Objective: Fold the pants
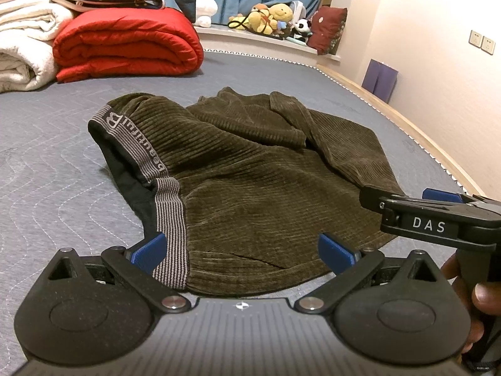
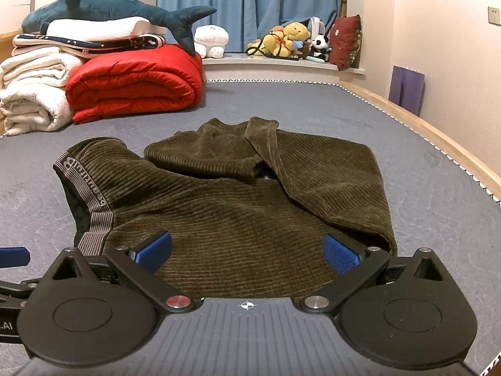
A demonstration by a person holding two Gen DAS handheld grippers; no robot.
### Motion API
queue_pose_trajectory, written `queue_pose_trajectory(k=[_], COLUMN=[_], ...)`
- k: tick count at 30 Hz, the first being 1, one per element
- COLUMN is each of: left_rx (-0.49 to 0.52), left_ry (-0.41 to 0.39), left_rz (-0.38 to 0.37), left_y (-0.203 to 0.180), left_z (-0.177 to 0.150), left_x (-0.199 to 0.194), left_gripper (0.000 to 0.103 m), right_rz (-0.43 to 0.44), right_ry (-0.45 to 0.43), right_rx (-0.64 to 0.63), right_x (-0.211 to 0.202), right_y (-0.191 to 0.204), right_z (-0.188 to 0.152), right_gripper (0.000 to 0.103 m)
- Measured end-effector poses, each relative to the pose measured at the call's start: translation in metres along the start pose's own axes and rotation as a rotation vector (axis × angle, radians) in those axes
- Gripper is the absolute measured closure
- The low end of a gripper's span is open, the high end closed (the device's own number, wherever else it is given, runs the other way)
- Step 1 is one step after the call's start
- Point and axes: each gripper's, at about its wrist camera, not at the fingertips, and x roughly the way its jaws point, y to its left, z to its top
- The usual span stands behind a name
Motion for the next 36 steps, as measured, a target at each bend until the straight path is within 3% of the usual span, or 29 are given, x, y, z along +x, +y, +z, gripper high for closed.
queue_pose_trajectory(k=[9, 12, 14, 16, 17, 19, 22, 26, 28, 32, 36], left_rx=[-0.001, -0.030, -0.028, -0.003, 0.009, 0.045, 0.008, -0.106, -0.163, -0.283, -0.344], left_ry=[-0.008, 0.017, 0.035, 0.047, 0.050, 0.053, 0.106, 0.190, 0.209, 0.275, 0.349], left_rz=[-0.030, -0.061, -0.071, -0.079, -0.084, -0.078, -0.046, -0.051, -0.031, -0.056, -0.092], left_y=[0.000, 0.008, 0.014, 0.018, 0.021, 0.027, 0.047, 0.082, 0.100, 0.128, 0.137], left_z=[0.003, 0.012, 0.022, 0.031, 0.036, 0.044, 0.052, 0.062, 0.066, 0.067, 0.056], left_x=[-0.003, 0.000, 0.006, 0.014, 0.017, 0.026, 0.049, 0.076, 0.083, 0.095, 0.111], left_gripper=[0.001, 0.023, 0.051, 0.071, 0.073, 0.073, 0.072, 0.057, 0.051, 0.027, 0.024], right_rz=[0.007, 0.003, -0.013, -0.029, -0.031, -0.039, -0.038, -0.008, 0.045, 0.139, 0.241], right_ry=[0.007, 0.000, -0.009, -0.015, -0.018, -0.022, -0.025, -0.001, 0.036, 0.083, 0.113], right_rx=[0.000, 0.002, 0.006, 0.022, 0.031, 0.047, 0.052, 0.041, 0.021, -0.076, -0.209], right_x=[0.000, 0.000, 0.001, 0.001, 0.002, 0.003, 0.006, 0.014, 0.023, 0.032, 0.035], right_y=[0.001, 0.001, 0.000, -0.003, -0.004, -0.007, -0.008, -0.006, -0.001, 0.023, 0.054], right_z=[0.000, 0.001, 0.002, 0.003, 0.004, 0.004, 0.004, 0.003, 0.001, -0.007, -0.018], right_gripper=[0.001, 0.007, 0.013, 0.025, 0.028, 0.040, 0.046, 0.046, 0.039, 0.037, 0.032])
